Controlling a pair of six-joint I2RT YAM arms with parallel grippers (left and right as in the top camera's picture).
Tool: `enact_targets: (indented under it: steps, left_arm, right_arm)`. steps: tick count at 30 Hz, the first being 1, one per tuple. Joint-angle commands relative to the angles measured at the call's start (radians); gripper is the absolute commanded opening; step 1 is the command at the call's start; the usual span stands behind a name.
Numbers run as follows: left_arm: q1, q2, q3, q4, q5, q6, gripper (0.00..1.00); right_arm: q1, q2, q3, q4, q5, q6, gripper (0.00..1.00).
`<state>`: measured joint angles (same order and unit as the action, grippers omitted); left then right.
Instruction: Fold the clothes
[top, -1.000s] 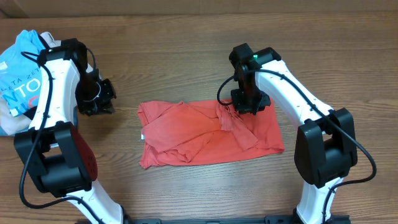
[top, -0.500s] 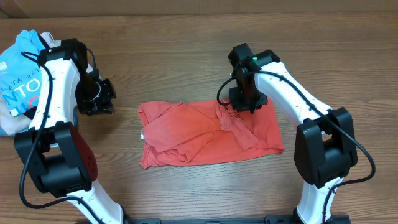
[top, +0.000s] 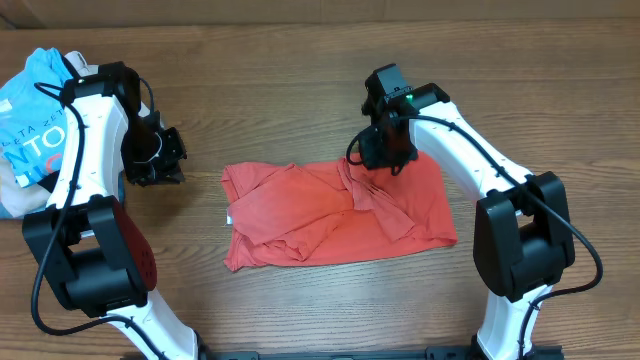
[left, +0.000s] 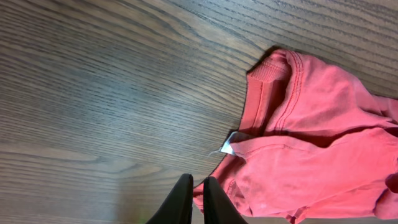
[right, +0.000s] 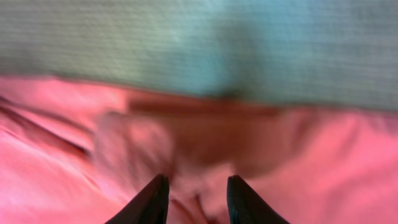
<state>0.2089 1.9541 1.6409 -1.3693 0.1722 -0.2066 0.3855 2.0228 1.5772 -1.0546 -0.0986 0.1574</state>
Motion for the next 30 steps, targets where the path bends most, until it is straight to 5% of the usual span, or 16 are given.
enact_targets:
  steps: [1, 10, 21, 30]
  left_arm:
    - [-0.007, -0.026, 0.017, -0.003, 0.004, 0.02, 0.11]
    - [-0.007, -0.026, 0.017, -0.002, 0.004, 0.02, 0.11]
    - [-0.007, -0.026, 0.017, -0.005, 0.005, 0.02, 0.11]
    - [-0.007, -0.026, 0.017, -0.006, 0.005, 0.02, 0.11]
  right_arm:
    - [-0.027, -0.027, 0.021, -0.053, 0.08, 0.026, 0.33]
    - [-0.064, -0.064, -0.017, -0.212, 0.123, 0.06, 0.35]
    - [-0.039, -0.064, -0.283, -0.032, 0.034, 0.06, 0.35]
    - [-0.022, -0.065, -0.3, -0.026, -0.067, 0.001, 0.31]
